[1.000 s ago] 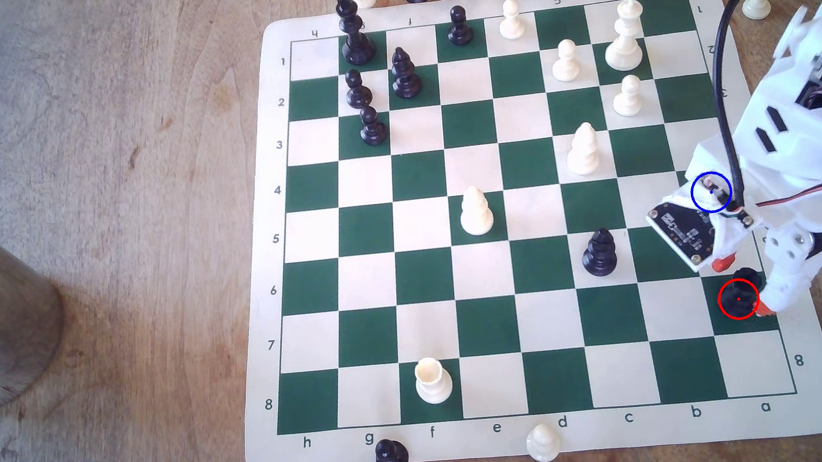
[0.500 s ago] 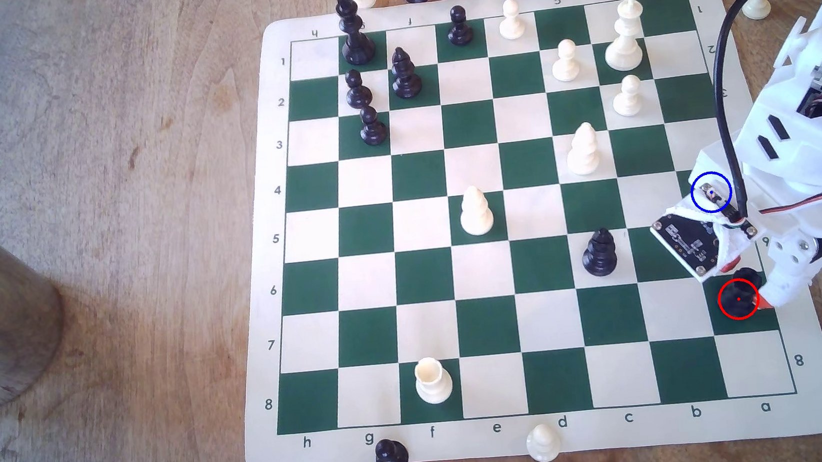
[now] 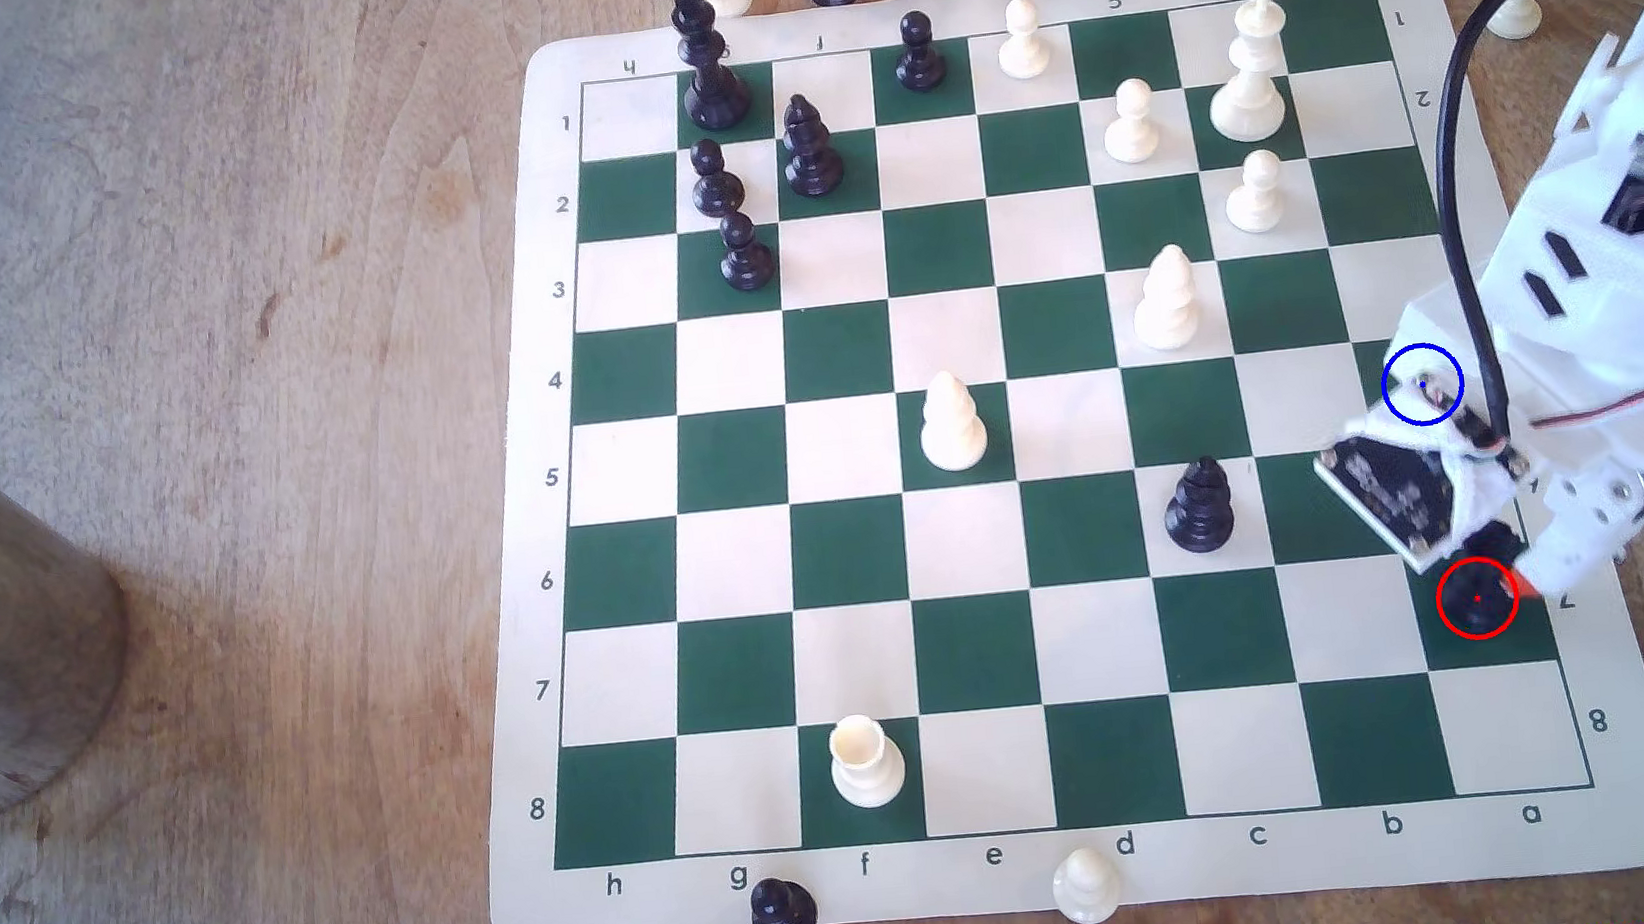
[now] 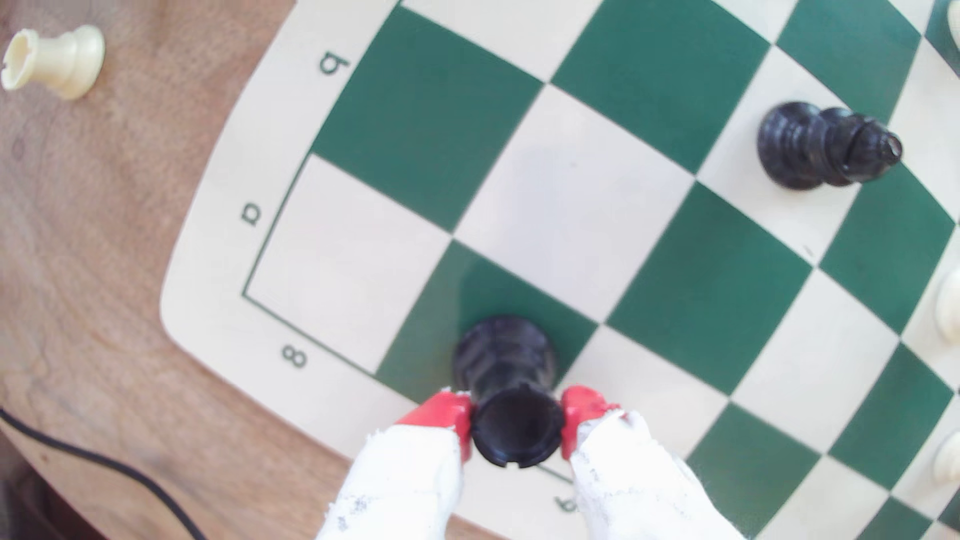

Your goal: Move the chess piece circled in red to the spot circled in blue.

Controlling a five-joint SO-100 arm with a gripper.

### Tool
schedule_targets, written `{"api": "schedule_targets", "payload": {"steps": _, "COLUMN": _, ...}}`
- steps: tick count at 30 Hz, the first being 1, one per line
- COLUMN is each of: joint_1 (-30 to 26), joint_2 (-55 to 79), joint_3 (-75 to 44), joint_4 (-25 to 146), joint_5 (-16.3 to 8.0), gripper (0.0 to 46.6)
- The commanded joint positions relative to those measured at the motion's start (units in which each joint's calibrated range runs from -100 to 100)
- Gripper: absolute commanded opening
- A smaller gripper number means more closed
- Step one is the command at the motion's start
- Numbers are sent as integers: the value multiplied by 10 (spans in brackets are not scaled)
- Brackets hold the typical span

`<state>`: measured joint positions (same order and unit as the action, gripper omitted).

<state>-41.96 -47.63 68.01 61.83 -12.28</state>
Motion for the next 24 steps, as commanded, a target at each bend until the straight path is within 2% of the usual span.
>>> {"api": "schedule_targets", "payload": {"steps": 1, "joint_1": 9, "joint_2": -58, "joint_3": -76, "joint_4": 45, "joint_5": 3, "gripper": 50}}
{"api": "schedule_targets", "payload": {"steps": 6, "joint_1": 48, "joint_2": -118, "joint_3": -85, "joint_4": 110, "joint_5": 15, "gripper": 48}}
{"api": "schedule_targets", "payload": {"steps": 14, "joint_1": 81, "joint_2": -247, "joint_3": -51, "joint_4": 211, "joint_5": 23, "gripper": 48}}
{"api": "schedule_targets", "payload": {"steps": 21, "joint_1": 110, "joint_2": -291, "joint_3": -12, "joint_4": 234, "joint_5": 32, "gripper": 48}}
{"api": "schedule_targets", "payload": {"steps": 24, "joint_1": 149, "joint_2": -292, "joint_3": 2, "joint_4": 229, "joint_5": 51, "gripper": 48}}
